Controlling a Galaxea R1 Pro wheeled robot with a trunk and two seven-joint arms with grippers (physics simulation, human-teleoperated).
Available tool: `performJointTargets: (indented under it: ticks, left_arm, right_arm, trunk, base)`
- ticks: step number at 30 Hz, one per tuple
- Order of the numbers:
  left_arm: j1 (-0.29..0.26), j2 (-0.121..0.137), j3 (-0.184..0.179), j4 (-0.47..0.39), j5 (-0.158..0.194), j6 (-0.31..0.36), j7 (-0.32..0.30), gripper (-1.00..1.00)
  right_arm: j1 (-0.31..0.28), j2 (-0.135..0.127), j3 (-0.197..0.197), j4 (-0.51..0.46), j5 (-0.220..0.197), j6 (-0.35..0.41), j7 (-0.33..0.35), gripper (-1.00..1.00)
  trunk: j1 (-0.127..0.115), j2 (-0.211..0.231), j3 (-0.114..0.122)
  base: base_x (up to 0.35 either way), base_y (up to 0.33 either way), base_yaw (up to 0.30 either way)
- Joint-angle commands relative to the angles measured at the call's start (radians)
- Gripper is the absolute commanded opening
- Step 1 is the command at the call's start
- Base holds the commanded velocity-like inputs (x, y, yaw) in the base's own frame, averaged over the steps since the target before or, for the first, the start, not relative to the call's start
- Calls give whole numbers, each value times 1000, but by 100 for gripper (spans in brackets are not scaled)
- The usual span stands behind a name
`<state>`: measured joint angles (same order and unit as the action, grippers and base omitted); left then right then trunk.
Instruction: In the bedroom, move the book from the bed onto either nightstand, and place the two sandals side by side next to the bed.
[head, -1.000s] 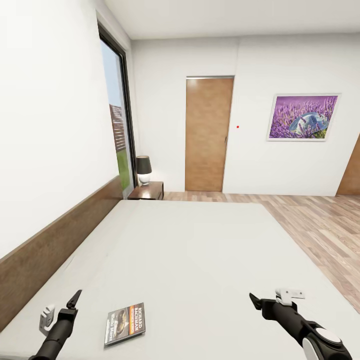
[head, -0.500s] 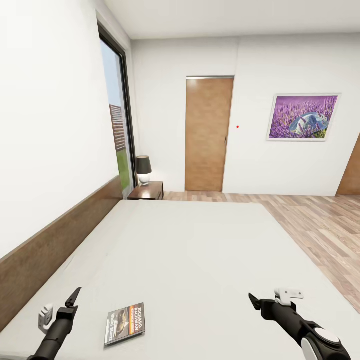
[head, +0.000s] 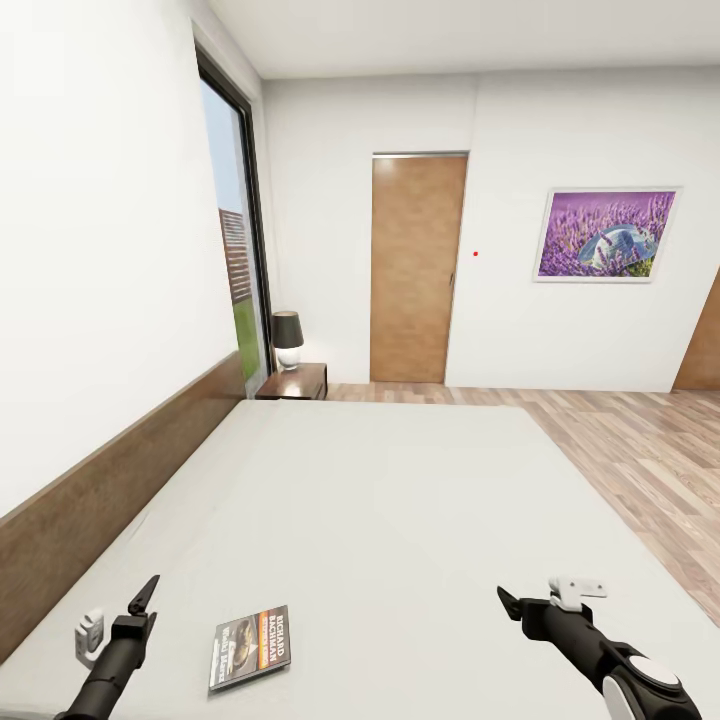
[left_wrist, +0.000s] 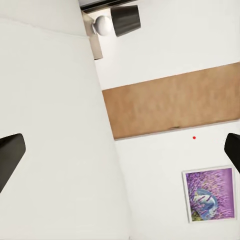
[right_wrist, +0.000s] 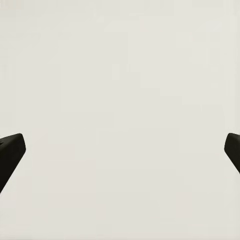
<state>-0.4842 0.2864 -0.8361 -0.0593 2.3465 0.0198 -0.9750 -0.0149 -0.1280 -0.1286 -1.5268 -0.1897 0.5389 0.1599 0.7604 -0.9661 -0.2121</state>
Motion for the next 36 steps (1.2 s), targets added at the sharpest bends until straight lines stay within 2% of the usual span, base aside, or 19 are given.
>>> performJointTargets:
  ticks: [1, 7, 11, 18, 36]
  left_arm:
    - [-1, 0, -8, -1, 10, 2, -2, 100]
    - [-1, 0, -9, -1, 10, 8, 1, 100]
    - [-1, 0, -8, -1, 10, 9, 1, 100]
    - [-1, 0, -7, -2, 10, 11, -4, 100]
    - [-1, 1, -8, -1, 10, 13, -6, 100]
  right_arm:
    - [-1, 0, -1, -1, -2, 6, 4, 100]
    - [-1, 2, 3, 0, -3, 6, 4, 100]
    - [-1, 3, 28, 0, -3, 6, 3, 100]
    - [-1, 3, 43, 0, -2, 6, 2, 100]
    - [-1, 2, 48, 0, -2, 6, 1, 100]
  trunk:
    - [0, -1, -1]
    - [0, -1, -1]
    - [0, -1, -1]
    - [0, -1, -1]
    - [0, -1, -1]
  base:
    - [0, 0, 0]
    - [0, 0, 0]
    - [0, 0, 0]
    - [0, 0, 0]
    - [0, 0, 0]
